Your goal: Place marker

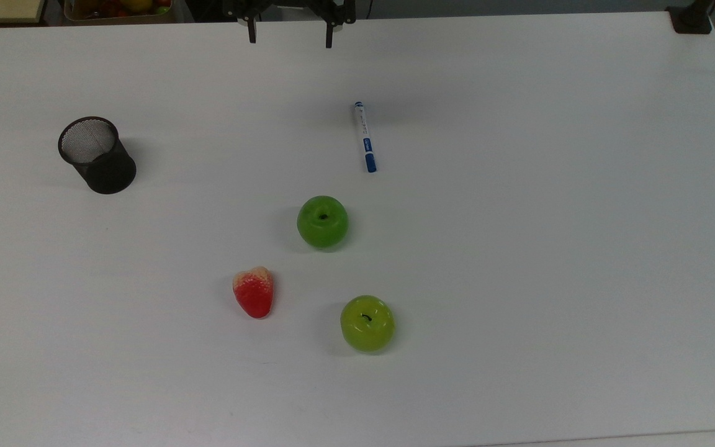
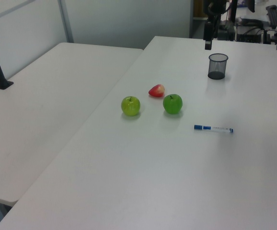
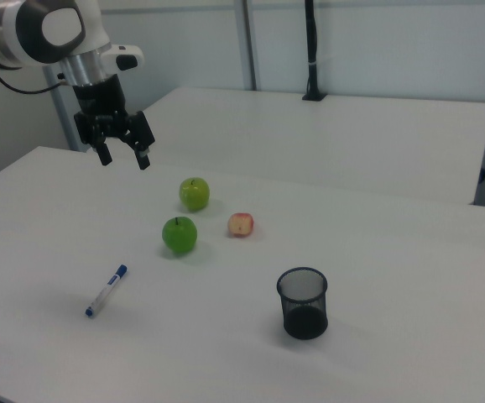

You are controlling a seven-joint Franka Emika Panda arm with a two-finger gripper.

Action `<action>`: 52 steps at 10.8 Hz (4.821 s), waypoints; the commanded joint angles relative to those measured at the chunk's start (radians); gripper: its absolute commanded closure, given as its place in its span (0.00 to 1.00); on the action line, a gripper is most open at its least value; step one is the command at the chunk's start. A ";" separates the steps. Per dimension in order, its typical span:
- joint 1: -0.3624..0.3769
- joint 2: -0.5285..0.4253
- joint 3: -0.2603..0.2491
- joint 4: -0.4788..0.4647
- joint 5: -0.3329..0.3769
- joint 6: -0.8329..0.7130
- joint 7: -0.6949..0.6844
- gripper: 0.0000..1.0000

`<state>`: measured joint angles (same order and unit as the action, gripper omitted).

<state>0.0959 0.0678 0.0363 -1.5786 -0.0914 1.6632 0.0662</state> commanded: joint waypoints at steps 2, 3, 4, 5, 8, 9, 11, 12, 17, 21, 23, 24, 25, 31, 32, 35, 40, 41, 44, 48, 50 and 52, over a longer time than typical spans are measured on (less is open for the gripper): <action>0.018 -0.005 -0.024 0.000 -0.004 -0.019 0.000 0.00; 0.018 -0.005 -0.024 0.000 -0.002 -0.019 0.000 0.00; 0.018 -0.005 -0.024 0.000 -0.002 -0.019 0.000 0.00; 0.018 -0.005 -0.024 0.000 -0.002 -0.017 0.000 0.00; 0.025 -0.002 0.005 -0.014 0.002 -0.037 -0.008 0.00; 0.025 0.001 0.031 -0.020 0.016 -0.037 -0.003 0.00; 0.027 0.000 0.085 -0.034 0.024 -0.036 0.000 0.00; 0.027 0.001 0.117 -0.035 0.024 -0.033 0.000 0.00; 0.021 0.003 0.168 -0.116 0.039 0.068 0.050 0.00; 0.010 0.079 0.166 -0.220 0.075 0.228 0.046 0.00; 0.018 0.079 0.166 -0.312 0.053 0.328 0.044 0.00; 0.021 0.081 0.166 -0.340 0.027 0.349 0.046 0.00; 0.021 0.081 0.166 -0.369 0.013 0.375 0.046 0.00; 0.008 0.156 0.165 -0.423 -0.048 0.484 0.047 0.00; 0.008 0.174 0.165 -0.422 -0.053 0.484 0.047 0.00; 0.008 0.202 0.165 -0.419 -0.065 0.492 0.049 0.05; -0.001 0.231 0.165 -0.416 -0.067 0.533 0.050 0.16; -0.002 0.233 0.165 -0.414 -0.065 0.537 0.050 0.18; -0.002 0.239 0.165 -0.414 -0.067 0.567 0.075 0.42; -0.002 0.239 0.165 -0.414 -0.067 0.567 0.075 0.65; -0.002 0.239 0.165 -0.414 -0.067 0.567 0.075 0.83; -0.002 0.239 0.165 -0.412 -0.067 0.567 0.076 0.89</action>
<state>0.0936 0.3063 0.2009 -1.9831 -0.1393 2.2045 0.1161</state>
